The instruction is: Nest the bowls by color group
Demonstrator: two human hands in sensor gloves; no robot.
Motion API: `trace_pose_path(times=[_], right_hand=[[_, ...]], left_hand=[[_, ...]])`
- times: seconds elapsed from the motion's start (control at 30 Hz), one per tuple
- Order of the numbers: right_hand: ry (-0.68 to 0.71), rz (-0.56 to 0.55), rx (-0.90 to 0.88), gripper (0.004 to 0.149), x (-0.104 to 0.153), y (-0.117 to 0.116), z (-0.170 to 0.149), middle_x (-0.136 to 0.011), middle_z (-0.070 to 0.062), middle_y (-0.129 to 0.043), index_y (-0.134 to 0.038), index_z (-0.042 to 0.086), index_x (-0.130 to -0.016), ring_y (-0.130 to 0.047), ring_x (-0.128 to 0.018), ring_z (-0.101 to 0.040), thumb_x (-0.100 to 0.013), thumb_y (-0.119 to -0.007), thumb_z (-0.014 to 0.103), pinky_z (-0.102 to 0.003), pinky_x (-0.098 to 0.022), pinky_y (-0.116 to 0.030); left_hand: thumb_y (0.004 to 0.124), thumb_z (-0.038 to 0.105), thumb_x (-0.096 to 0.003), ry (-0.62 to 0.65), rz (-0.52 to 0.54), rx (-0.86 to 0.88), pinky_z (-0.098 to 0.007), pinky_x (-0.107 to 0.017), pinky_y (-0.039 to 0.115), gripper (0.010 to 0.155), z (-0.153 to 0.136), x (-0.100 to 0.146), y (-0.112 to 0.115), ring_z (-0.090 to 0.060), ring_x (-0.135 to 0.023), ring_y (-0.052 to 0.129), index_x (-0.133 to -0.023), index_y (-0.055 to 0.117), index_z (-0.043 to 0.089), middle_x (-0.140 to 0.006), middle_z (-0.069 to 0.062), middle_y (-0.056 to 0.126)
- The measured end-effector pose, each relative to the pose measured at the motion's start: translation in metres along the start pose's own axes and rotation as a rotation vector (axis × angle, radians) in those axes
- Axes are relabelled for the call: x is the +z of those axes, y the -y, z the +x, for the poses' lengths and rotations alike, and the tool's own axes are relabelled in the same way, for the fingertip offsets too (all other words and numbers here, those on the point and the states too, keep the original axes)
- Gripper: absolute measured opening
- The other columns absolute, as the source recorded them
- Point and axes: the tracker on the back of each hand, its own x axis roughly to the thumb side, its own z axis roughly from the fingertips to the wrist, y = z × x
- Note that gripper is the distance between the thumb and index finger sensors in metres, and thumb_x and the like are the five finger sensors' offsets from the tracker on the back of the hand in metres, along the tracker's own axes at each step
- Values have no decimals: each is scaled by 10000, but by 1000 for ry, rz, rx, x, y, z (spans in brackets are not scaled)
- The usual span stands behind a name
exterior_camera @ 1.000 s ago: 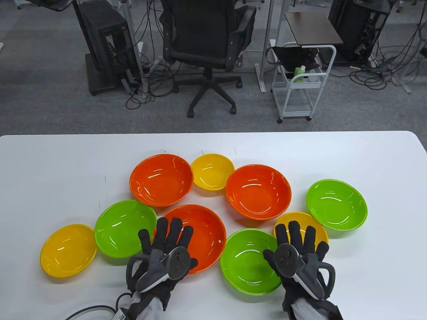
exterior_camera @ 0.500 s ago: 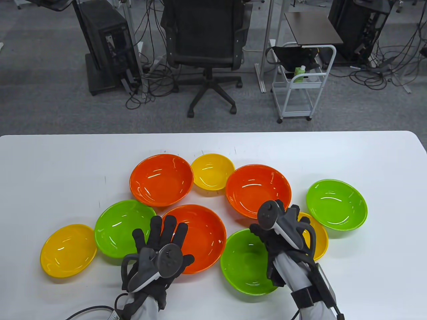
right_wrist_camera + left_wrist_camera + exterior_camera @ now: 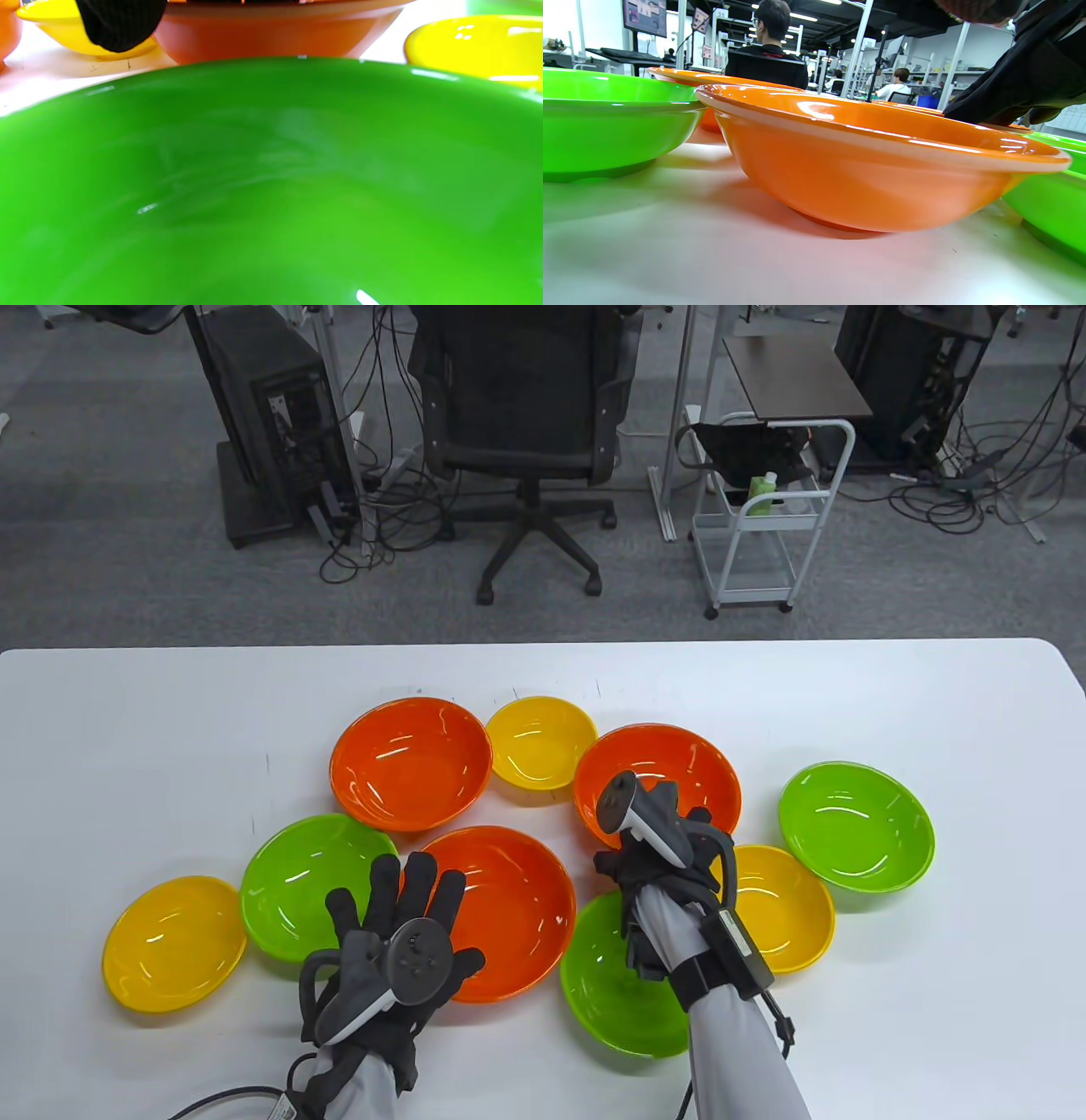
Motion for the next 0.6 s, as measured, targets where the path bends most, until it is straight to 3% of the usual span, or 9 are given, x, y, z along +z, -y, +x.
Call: trace_pose_path(times=[0.17,0.43,0.6], right_hand=[[-34,38,36,676,-5,-4,5,-1168,-128,-631,-570,191,-1125,-266,-1084,-545,-517,-681,465,-792,-682,-239],[-14,-25,97,561,-2,3,9,-1083,-120,-763,-675,144,-1069,-603,-1035,-448,-541,-714,330,-750,-710,-392],[-3,-102,58,498,9,18,1,-1000,-118,-856,-756,122,-1009,-707,-986,-419,-535,-738,273,-721,-712,-475]], left_hand=[[666,614,-425,2,-7,1,-755,-704,149,820,0,0,0,-392,-1117,100,-1132,351,343,-1244,-22,185],[666,613,-425,2,-23,3,-755,-702,149,817,0,-1,0,-392,-1116,100,-1131,357,343,-1244,-26,188],[666,613,-425,1,-26,11,-755,-703,151,815,-1,-1,0,-393,-1115,101,-1131,361,342,-1243,-24,189]])
